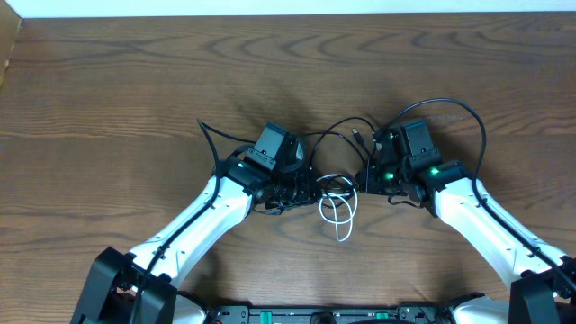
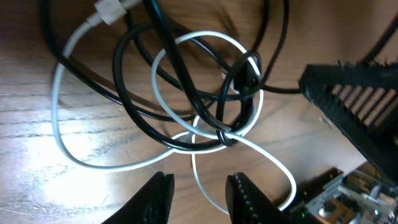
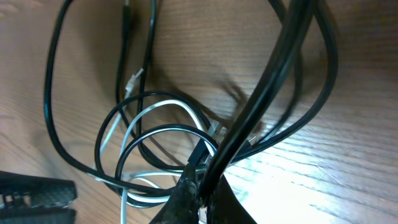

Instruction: Untangle cables

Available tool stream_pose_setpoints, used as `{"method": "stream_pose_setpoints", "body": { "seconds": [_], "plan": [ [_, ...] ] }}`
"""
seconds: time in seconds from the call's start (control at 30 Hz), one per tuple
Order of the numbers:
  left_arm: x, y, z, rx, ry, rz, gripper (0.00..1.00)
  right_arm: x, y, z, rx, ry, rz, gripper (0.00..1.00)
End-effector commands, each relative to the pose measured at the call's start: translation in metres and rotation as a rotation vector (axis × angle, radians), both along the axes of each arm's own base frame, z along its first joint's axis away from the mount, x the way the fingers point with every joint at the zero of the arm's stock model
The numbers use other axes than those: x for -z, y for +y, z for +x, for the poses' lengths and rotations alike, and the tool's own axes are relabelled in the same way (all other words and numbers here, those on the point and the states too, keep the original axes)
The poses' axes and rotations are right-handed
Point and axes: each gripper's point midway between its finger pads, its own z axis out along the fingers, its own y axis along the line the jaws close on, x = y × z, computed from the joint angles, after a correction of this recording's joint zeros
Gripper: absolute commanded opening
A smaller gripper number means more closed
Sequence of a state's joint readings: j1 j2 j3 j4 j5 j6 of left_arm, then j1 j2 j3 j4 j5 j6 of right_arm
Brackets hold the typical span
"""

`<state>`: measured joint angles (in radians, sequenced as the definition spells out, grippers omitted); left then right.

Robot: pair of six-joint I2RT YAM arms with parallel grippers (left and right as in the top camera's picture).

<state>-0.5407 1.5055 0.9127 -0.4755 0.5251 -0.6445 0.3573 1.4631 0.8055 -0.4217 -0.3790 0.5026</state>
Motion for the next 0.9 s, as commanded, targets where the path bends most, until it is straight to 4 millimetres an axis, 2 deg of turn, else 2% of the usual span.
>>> {"method": "stream_pose_setpoints", "body": {
  "seconds": [0.0, 0.2, 0.4, 0.87],
  "plan": [
    [0.014, 0.007, 0.002, -0.042, 0.02, 0.049, 0.33, -0.001, 0.003, 0.0, 0.033, 0.029, 0.042, 0.01],
    [0.027, 0.004, 0.006, -0.089, 0.063, 0.052, 0.35, -0.003, 0.004, 0.001, 0.031, 0.019, 0.046, 0.01],
    [0.037, -0.008, 0.022, -0.118, 0.047, 0.018, 0.39, -0.003, 0.004, 0.001, 0.031, 0.019, 0.046, 0.01],
    [0.027, -0.025, 0.048, -0.158, -0.034, -0.072, 0.4, -0.004, 0.006, 0.0, 0.023, 0.024, 0.058, 0.01]
  ]
}}
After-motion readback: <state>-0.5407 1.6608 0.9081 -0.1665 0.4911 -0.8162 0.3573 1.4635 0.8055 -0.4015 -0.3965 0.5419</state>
